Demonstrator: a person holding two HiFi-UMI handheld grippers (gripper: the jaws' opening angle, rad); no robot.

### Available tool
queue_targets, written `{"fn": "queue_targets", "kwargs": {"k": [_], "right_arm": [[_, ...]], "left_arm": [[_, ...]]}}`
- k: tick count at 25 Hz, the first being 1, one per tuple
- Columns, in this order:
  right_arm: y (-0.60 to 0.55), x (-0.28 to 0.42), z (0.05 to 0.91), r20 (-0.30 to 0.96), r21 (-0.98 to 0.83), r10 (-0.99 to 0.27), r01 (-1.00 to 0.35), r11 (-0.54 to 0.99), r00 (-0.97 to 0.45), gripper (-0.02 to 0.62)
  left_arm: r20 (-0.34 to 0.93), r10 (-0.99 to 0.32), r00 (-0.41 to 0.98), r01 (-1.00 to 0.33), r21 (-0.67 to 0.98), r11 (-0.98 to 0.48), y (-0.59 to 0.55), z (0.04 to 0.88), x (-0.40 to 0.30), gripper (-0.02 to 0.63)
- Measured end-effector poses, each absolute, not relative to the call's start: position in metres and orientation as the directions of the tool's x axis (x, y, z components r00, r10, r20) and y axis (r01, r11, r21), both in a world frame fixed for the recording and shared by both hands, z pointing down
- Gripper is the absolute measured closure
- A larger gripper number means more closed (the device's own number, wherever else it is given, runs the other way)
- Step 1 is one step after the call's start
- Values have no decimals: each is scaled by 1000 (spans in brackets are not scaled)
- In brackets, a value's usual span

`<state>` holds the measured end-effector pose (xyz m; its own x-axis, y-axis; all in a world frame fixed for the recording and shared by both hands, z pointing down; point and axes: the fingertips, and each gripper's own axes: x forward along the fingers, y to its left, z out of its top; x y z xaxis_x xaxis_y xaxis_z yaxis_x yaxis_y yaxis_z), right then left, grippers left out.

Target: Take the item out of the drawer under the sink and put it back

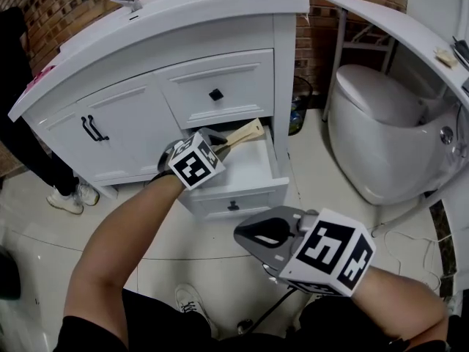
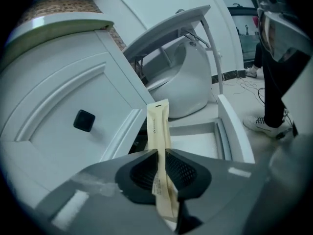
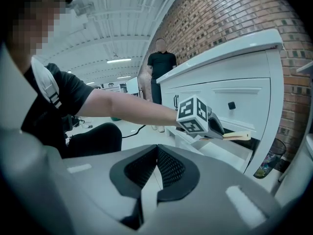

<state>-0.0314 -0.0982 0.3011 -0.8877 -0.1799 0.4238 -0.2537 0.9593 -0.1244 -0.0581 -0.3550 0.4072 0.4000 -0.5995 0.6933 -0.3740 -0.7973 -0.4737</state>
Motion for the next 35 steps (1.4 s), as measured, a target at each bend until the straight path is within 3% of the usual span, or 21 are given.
{"fn": "queue_targets", "kwargs": {"k": [14,23,26,32,35], "right_arm": [[-118,-16,310,425,-180,-189,-287,941,-885,588],[-124,-13,317,445,-196,-181,-292,936,-877,588],[-125,-14,316,438,-202,-184,-296,934,-880,588],[-124,-15,315,441,-194,-185,-294,936,-879,588],[-124,-16,314,435,-193,-189,-296,935,-880,588]], "left_arm": [[781,-554,289,-228,-507,-832,-390,472,-66,568],[794,-529,299,-169,-502,-848,-391,493,-50,575],[804,-515,297,-142,-496,-856,-387,497,-47,529],[819,-489,302,-137,-470,-872,-381,497,-48,512],[842,-445,305,-140,-423,-895,-375,499,-50,449]]}}
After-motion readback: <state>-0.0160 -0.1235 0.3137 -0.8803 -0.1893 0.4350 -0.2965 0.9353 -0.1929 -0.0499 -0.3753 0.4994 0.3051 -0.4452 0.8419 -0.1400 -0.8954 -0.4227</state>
